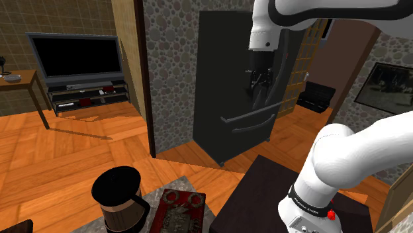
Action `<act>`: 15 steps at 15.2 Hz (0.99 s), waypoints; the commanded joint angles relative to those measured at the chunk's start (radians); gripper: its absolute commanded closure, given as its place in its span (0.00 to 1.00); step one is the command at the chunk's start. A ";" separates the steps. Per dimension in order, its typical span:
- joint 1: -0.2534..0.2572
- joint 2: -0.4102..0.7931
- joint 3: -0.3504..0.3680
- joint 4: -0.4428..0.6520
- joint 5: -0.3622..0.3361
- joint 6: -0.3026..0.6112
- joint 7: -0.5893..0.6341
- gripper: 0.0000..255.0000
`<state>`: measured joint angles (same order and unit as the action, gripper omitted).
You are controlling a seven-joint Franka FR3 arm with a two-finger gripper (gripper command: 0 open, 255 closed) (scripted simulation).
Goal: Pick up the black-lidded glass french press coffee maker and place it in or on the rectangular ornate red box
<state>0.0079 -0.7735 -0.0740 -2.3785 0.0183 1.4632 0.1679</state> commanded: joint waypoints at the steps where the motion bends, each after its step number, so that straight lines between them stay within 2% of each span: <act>1: 0.000 0.000 0.000 0.000 0.000 0.000 0.000 0.00; 8: 0.051 0.152 0.121 0.017 0.096 0.133 0.137 0.00; 15: 0.092 0.351 0.230 0.096 0.154 0.257 0.266 0.00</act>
<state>0.0945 -0.4510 0.1404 -2.2938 0.1655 1.7020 0.4136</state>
